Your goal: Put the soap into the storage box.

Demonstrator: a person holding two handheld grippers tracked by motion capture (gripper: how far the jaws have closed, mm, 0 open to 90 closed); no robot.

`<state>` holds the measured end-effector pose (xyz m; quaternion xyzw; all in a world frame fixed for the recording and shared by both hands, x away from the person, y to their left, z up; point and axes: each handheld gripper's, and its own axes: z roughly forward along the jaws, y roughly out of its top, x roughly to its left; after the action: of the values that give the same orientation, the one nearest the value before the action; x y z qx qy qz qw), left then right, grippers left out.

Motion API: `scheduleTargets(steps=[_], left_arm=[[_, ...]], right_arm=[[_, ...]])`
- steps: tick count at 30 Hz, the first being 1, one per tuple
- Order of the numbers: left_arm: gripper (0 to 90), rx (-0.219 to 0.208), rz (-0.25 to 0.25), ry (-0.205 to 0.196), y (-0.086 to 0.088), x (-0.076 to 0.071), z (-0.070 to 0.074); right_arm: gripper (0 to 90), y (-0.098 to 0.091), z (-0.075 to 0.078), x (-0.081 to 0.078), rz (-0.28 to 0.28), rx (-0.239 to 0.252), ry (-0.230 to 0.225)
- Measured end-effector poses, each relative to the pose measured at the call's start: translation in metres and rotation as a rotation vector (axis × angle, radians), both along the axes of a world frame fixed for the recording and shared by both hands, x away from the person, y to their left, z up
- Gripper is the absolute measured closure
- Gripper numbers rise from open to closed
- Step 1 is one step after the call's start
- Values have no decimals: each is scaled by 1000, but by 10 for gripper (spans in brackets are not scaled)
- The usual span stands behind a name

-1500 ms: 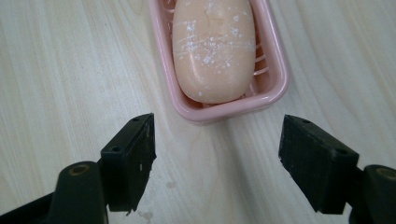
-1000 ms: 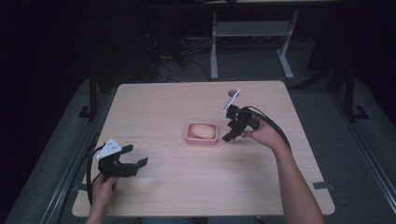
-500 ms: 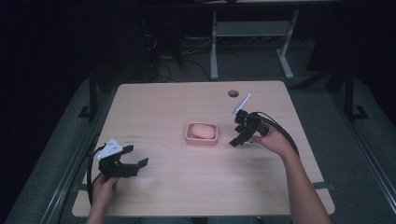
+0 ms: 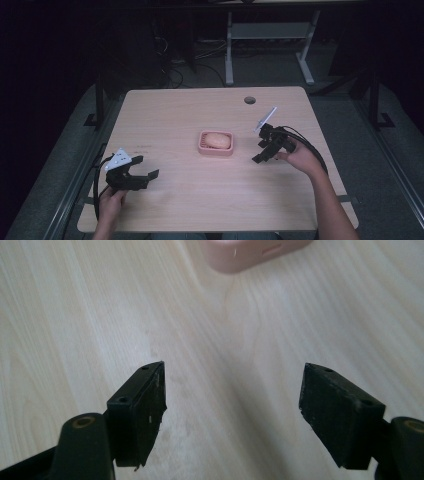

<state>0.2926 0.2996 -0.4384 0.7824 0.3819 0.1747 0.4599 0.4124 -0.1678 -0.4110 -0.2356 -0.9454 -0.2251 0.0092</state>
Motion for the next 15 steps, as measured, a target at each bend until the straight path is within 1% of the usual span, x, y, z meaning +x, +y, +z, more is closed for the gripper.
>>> scheduleTargets(steps=[1,3,6,8,11,14,15], left_arm=[[143,2,-1,0,0,0,0],[143,4,0,1,0,0,0],[143,6,-1,1,0,0,0],[143,7,-2,1,0,0,-1],[143,5,1,5,-1,0,-1],[143,6,0,3,-1,1,-1],[143,7,-1,3,-2,1,-1]], right_arm=[[263,-1,0,-2,-1,-3,1],[264,-4,-1,-5,-3,10,-13],[264,-9,-2,-9,-9,23,-19],[264,-12,-4,-12,-12,20,-17],[264,-17,-6,-19,-23,31,-18],[264,-20,-8,-25,-23,14,-5],[264,-21,-8,-27,-19,18,-14]])
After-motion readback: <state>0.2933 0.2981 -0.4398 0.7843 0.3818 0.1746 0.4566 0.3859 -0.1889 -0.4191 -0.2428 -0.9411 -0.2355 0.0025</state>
